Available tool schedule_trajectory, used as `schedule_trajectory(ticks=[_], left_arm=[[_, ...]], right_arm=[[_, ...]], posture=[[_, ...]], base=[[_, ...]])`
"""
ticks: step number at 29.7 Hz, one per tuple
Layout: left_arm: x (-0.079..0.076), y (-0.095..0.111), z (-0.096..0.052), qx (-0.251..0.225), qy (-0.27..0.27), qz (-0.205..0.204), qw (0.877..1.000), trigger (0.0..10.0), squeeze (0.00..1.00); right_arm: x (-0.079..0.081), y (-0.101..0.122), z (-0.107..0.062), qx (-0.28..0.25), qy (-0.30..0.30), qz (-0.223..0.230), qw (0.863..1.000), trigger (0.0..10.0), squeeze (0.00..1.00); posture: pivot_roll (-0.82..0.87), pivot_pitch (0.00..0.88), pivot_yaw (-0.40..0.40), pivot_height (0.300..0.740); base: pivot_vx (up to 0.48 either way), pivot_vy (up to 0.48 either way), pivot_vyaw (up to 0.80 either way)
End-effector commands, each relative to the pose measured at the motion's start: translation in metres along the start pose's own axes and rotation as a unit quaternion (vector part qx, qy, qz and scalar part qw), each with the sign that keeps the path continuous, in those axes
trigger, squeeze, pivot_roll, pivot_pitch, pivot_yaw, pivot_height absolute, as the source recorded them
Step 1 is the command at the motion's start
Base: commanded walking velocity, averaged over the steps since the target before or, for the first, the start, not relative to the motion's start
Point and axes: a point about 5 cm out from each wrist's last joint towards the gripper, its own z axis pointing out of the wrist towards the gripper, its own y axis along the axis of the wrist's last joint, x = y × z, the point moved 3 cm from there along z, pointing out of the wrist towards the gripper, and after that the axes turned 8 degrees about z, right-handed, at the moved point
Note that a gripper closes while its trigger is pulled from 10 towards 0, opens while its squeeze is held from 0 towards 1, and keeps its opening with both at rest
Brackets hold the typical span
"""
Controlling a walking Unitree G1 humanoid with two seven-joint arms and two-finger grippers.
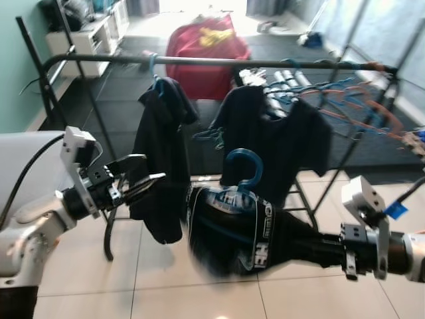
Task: Hang hanger
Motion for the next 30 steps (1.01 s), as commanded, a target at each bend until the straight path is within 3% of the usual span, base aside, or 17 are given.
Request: schedule_trajectory(ticks=[1, 5, 8, 14, 18, 23, 30], left_arm=[[-0.013, 0.019, 0.003, -0.026, -0.073, 0.006, 0.997, 10.0, 0.0], [-0.028, 0.027, 0.02, -0.05, -0.137, 0.005, 0.989, 10.0, 0.0], [-0.044, 0.026, 0.041, -0.057, -0.208, 0.015, 0.976, 10.0, 0.0], [-0.052, 0.028, 0.05, -0.058, -0.256, 0.005, 0.965, 10.0, 0.0], [-0.054, 0.028, 0.052, -0.059, -0.265, -0.002, 0.963, 10.0, 0.0], [-0.062, 0.029, 0.069, -0.078, -0.276, -0.016, 0.958, 10.0, 0.0], [-0.062, 0.033, 0.072, -0.086, -0.278, -0.014, 0.957, 10.0, 0.0]], right_arm=[[0.009, 0.007, 0.002, 0.006, 0.043, -0.01, 0.999, 0.0, 0.0], [0.009, 0.013, 0.004, 0.005, 0.055, -0.02, 0.998, 0.0, 0.0], [0.008, 0.021, 0.01, 0.003, 0.068, -0.032, 0.997, 0.0, 0.0], [0.01, 0.023, 0.011, 0.014, 0.083, -0.038, 0.996, 0.0, 0.0], [0.009, 0.024, 0.01, 0.017, 0.083, -0.039, 0.996, 0.0, 0.0], [0.009, 0.023, 0.01, 0.033, 0.087, -0.04, 0.995, 0.0, 0.0], [0.008, 0.023, 0.01, 0.039, 0.089, -0.041, 0.994, 0.0, 0.0]], posture=[[-0.06, 0.062, -0.04, 0.74], [-0.06, 0.055, -0.042, 0.74], [-0.06, 0.056, -0.041, 0.74], [-0.06, 0.055, -0.041, 0.74], [-0.06, 0.055, -0.041, 0.74], [-0.07, 0.063, -0.041, 0.74], [-0.07, 0.064, -0.044, 0.74]], base=[[0.0, 0.0, 0.0], [0.0, 0.0, 0.0], [0.0, 0.0, 0.0], [0.0, 0.0, 0.0], [0.0, 0.0, 0.0], [0.0, 0.0, 0.0], [0.0, 0.0, 0.0]])
